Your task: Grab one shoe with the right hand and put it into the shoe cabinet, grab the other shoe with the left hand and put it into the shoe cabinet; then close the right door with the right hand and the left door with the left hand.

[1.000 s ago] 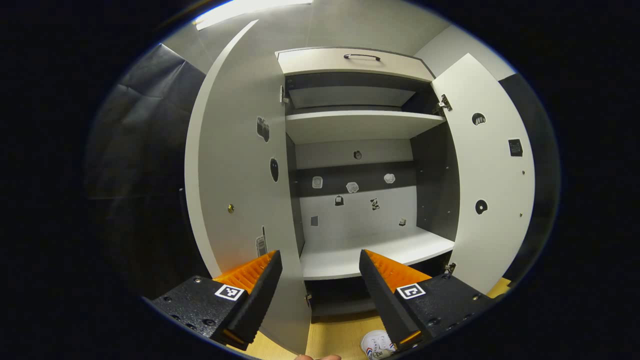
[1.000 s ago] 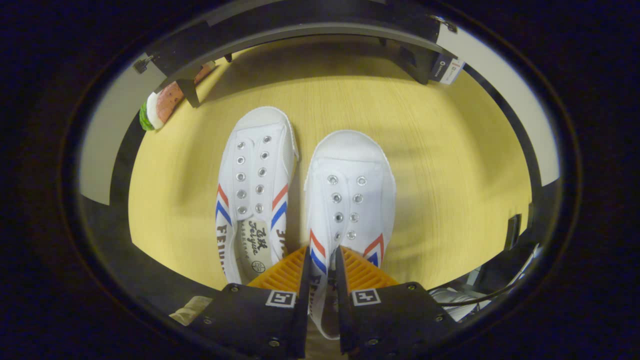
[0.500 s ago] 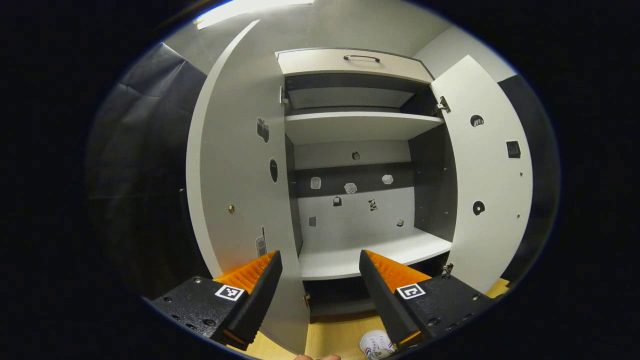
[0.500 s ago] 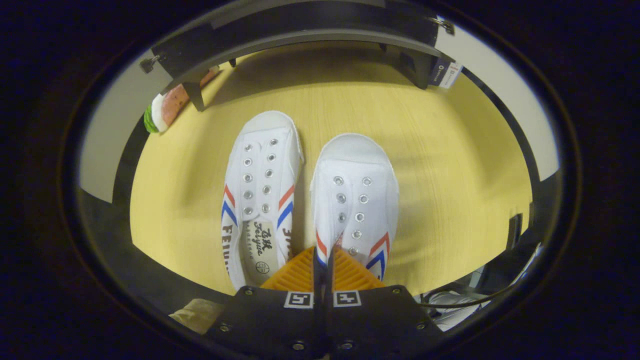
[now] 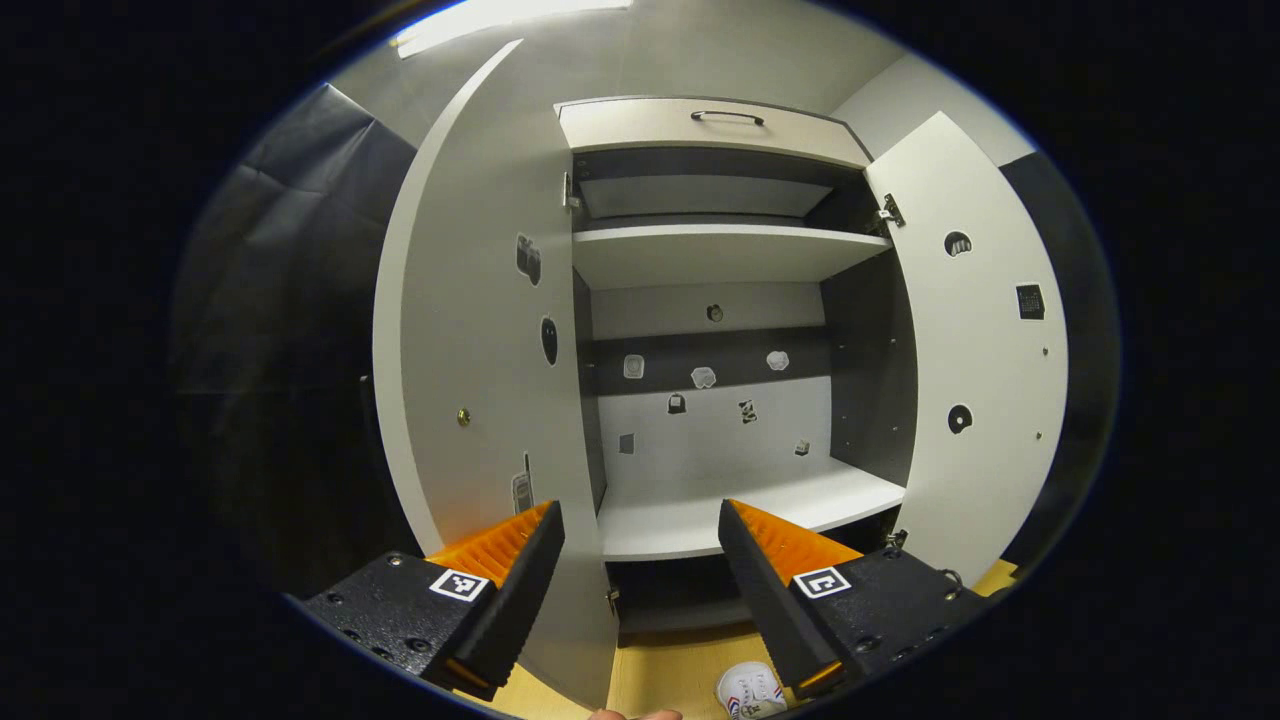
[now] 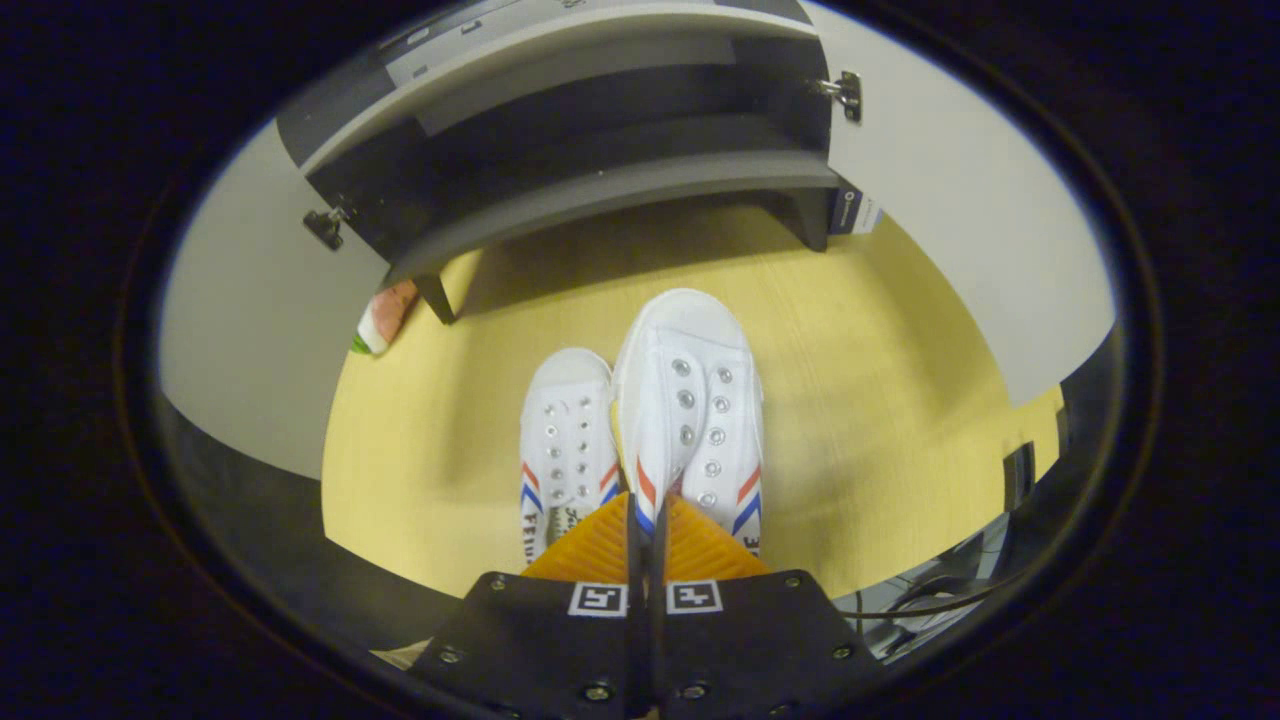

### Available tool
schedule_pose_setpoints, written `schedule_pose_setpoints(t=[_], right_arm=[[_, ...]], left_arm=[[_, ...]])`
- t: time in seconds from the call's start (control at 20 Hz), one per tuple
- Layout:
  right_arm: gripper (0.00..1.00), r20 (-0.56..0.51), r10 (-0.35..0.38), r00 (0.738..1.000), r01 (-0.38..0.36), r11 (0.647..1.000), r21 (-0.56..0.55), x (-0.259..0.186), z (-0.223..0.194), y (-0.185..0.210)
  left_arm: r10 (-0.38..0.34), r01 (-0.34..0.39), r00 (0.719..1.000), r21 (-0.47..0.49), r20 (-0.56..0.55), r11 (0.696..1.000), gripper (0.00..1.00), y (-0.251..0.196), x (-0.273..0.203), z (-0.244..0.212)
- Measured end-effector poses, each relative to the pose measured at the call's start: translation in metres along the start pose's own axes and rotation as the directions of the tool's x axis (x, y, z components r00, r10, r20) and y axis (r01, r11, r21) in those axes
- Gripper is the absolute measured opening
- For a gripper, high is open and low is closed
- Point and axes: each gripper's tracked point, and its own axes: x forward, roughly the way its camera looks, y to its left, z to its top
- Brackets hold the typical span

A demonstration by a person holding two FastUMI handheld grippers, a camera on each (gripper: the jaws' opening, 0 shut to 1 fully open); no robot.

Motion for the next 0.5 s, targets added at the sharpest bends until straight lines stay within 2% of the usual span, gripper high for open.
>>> schedule_pose_setpoints(t=[0.25, 0.5], right_arm=[[0.0, 0.133, 0.071, 0.989, -0.073, 0.997, 0.012, -0.052, 0.063, 0.023], [0.0, 0.291, 0.112, 0.95, -0.104, 0.994, -0.042, -0.12, 0.147, 0.034]], left_arm=[[0.008, -0.008, 1.0, -0.007, -0.001, 1.0, 0.95, 0.0, 0.001, -0.002], [0.018, -0.018, 1.0, -0.018, 0.004, 1.0, 0.95, 0.0, 0.001, -0.003]])
